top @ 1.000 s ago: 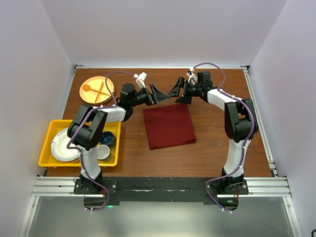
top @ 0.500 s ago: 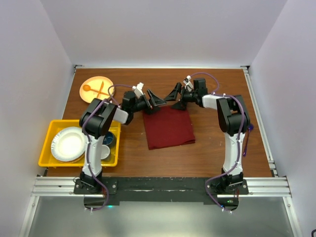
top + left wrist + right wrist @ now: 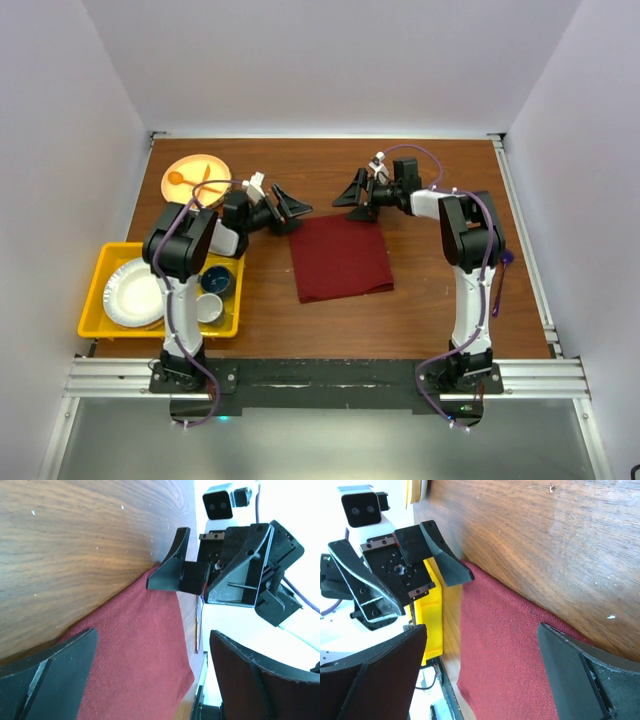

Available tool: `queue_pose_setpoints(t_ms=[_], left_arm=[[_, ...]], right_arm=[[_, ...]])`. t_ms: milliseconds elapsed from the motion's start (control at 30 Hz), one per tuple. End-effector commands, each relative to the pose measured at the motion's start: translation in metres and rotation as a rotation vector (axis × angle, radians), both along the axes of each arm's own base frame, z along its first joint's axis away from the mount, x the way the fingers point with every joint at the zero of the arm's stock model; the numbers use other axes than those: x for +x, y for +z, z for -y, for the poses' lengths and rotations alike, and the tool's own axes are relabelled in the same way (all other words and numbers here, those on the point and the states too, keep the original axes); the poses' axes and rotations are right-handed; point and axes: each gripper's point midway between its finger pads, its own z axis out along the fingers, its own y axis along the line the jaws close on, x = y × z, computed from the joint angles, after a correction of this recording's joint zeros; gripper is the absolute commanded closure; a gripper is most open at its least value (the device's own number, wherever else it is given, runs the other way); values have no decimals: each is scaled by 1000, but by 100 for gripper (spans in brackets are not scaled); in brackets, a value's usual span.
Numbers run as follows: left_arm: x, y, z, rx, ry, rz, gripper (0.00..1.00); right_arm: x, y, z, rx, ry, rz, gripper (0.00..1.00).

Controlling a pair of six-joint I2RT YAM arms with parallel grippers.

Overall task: Fold the napkin into a case and place the utensils inside
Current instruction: Fold the square-folded napkin.

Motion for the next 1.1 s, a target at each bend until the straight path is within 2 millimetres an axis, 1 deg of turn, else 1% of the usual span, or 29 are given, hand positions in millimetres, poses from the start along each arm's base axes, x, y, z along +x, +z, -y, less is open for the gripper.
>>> queue_pose_setpoints(t_ms=[0,33,67,100,133,167,200,233,267,300,333,367,400,433,467,500,533,567,600,700,733,767,800,833,867,933,967,1000,1067], left_arm=[[-3,46,17,3,-102,153,0],[-6,64,20,-7,-129,196,0],[-6,76,23,-4,-143,237,0],[-9,81,27,4,-164,246,0],[-12,93,30,11,-177,279,0],[-10,101,34,29,-186,318,0],[-16,99,42,43,-208,301,0],[-18,102,48,52,-219,313,0],[-17,105,54,65,-230,337,0],[-23,98,62,75,-248,306,0],[-22,89,65,86,-239,280,0],[-24,82,67,75,-233,235,0],[-25,81,70,60,-233,236,0],[-24,70,71,61,-227,204,0],[-25,67,73,54,-224,188,0],[-25,58,77,60,-224,173,0],[-25,53,78,68,-224,166,0],[-26,48,82,75,-227,150,0],[-26,36,82,88,-224,123,0],[-27,12,78,117,-202,51,0],[-26,4,75,143,-194,43,0],[-29,-11,69,182,-183,-16,0],[-27,-23,63,212,-157,-41,0],[-32,-36,56,238,-151,-85,0],[-31,-42,50,250,-135,-100,0],[-32,-54,43,285,-118,-128,0],[-32,-54,42,289,-119,-122,0],[-33,-54,43,291,-125,-114,0],[-31,-49,47,286,-134,-93,0]], right_arm=[[-4,16,-5,-13,19,18,2],[-5,29,-7,5,26,31,2],[-9,41,-9,20,31,33,2],[-14,65,-11,46,49,64,2],[-21,71,-10,50,57,45,2],[-27,79,-9,51,66,49,2],[-32,84,-8,50,75,56,2],[-48,90,-5,41,84,29,2],[-56,90,-3,36,95,28,2],[-63,89,-1,34,101,14,2],[-80,82,3,16,120,-19,2],[-88,76,6,3,128,-36,2],[-94,71,11,-9,127,-51,2],[-107,59,15,-20,129,-89,2],[-110,54,19,-22,121,-103,2],[-119,43,21,-30,121,-135,2],[-121,38,22,-35,122,-138,2],[-123,25,25,-44,118,-168,2],[-126,16,27,-50,117,-190,2],[-129,-14,39,-73,102,-252,2],[-127,-19,42,-82,102,-247,2],[-127,-33,48,-97,92,-278,2],[-124,-37,51,-103,89,-284,2],[-124,-43,54,-109,89,-290,2],[-124,-53,60,-113,82,-322,2],[-124,-50,62,-116,105,-324,2],[-124,-44,61,-115,117,-315,2],[-122,-26,58,-95,127,-288,2],[-124,-5,54,-64,140,-265,2]])
